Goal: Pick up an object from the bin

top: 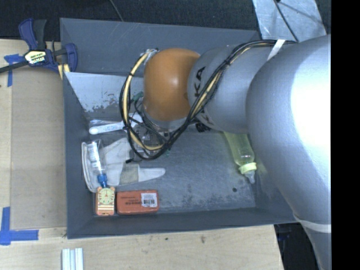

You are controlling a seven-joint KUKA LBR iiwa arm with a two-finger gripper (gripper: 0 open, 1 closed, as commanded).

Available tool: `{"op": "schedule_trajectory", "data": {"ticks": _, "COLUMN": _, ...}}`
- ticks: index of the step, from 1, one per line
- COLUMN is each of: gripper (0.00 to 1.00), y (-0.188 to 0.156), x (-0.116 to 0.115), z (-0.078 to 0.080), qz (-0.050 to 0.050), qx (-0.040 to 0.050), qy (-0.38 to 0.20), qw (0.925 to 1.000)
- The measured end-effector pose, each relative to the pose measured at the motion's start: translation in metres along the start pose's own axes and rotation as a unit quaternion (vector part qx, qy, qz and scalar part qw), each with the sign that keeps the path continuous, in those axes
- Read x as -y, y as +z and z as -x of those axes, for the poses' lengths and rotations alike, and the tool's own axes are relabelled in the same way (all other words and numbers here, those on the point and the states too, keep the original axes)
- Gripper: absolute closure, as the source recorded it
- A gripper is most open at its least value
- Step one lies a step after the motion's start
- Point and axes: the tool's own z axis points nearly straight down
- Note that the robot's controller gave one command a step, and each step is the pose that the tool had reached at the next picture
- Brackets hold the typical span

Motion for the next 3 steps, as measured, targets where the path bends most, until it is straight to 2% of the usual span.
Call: {"op": "schedule_trajectory", "data": {"ticks": 3, "gripper": 1.0, "y": -0.041, "x": 0.0, "z": -0.001, "qz": 0.0, "qx": -0.0022, "qy": 0.001, "qw": 1.0}}
